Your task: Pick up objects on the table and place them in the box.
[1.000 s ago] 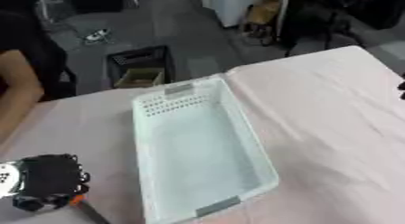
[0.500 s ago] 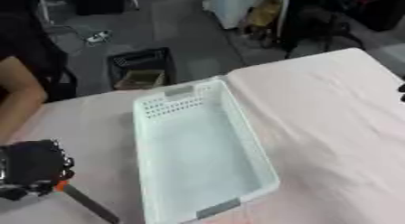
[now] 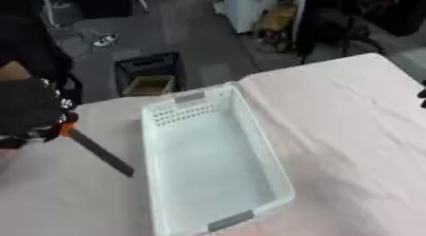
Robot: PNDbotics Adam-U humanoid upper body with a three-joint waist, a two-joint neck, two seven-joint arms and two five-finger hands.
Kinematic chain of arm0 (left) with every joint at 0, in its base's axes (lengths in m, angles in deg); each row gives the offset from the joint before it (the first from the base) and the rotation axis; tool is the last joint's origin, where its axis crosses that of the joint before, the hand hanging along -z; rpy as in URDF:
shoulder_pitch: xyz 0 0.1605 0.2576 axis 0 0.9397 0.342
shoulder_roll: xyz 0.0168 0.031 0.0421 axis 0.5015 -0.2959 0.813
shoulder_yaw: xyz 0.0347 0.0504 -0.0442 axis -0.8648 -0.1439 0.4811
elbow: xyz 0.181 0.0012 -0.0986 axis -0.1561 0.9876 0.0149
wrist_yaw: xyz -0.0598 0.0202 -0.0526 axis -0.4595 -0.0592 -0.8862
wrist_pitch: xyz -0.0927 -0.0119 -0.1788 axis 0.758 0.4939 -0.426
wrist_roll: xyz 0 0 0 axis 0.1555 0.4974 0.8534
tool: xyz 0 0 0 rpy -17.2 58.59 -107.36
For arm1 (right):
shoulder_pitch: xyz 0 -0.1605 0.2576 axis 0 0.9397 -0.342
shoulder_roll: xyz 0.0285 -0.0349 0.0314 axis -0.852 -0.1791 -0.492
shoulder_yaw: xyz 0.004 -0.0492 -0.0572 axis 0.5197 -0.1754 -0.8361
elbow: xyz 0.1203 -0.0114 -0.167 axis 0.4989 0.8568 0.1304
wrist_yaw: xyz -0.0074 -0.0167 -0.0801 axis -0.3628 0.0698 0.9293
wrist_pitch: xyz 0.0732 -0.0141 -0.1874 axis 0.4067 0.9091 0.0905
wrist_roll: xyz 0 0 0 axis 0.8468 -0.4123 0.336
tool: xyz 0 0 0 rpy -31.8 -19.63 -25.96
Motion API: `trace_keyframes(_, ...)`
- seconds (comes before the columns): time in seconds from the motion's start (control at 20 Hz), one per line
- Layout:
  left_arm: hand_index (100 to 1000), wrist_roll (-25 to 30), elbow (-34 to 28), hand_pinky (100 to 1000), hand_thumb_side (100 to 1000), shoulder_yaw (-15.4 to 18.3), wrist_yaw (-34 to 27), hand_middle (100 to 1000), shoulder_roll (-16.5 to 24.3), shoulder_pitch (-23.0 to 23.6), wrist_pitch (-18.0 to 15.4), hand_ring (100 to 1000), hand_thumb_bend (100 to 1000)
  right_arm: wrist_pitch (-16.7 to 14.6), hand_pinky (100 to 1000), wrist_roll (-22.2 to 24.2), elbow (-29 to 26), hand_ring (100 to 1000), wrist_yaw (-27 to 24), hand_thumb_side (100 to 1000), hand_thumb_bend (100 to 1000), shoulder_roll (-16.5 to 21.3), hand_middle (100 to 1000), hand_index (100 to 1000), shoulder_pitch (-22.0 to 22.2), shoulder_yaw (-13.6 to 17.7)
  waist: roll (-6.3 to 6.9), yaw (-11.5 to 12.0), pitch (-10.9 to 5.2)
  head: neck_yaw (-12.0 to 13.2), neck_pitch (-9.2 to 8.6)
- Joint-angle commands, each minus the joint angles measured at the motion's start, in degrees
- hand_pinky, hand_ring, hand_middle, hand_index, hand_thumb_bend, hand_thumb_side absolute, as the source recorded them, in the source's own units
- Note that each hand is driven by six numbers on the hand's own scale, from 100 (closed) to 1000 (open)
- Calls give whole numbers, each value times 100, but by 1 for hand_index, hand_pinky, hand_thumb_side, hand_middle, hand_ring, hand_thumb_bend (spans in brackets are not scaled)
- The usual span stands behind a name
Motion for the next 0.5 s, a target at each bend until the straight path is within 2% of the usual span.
trace_keyframes(0.05,138,93,-47,229,100,25,-138,100,-188,-389,-61,100,100,-5,319,10,-41,415,-11,649,100,124,467,695,-58,10,-26,-3,-79,20,8)
trace_keyframes(0.3,139,142,230,233,100,-108,-80,100,-788,-939,-165,100,100,-12,319,20,-35,415,-22,649,100,110,467,695,-45,1,-35,-39,-95,58,81)
trace_keyframes(0.5,145,42,479,240,100,-162,51,100,-1156,-1161,-206,100,100,-18,319,34,-32,415,-31,649,100,101,467,695,-50,-11,-39,-68,-99,62,99)
